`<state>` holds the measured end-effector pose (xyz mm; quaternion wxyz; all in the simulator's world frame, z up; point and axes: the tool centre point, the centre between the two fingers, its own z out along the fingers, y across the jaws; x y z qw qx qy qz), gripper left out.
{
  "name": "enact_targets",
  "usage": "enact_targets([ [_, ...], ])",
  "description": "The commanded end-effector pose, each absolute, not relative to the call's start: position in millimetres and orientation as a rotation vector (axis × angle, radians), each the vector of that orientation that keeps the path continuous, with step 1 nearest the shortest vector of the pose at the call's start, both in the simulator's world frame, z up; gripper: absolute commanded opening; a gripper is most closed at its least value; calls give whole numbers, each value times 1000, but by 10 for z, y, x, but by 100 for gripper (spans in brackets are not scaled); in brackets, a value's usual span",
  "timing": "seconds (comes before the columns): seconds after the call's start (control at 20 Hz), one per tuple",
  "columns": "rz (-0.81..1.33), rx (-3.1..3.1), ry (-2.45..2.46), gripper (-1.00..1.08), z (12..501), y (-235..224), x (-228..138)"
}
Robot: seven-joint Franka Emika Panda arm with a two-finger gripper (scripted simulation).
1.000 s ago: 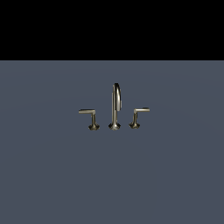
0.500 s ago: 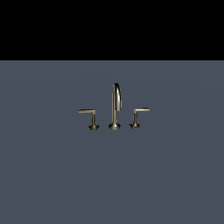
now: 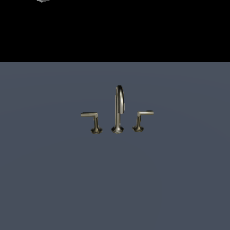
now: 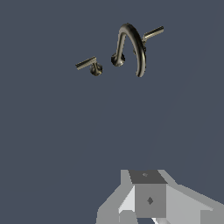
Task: Turn on the faucet by rotating a designated handle.
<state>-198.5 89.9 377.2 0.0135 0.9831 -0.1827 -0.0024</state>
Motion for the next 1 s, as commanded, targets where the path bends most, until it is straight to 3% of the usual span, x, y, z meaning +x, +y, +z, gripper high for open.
enact_targets([
  [0.0,-8,3048,-654,-100,3632,983,-1891],
  [0.95,-9,2885,-1222,-100,2667,1401,-1083],
])
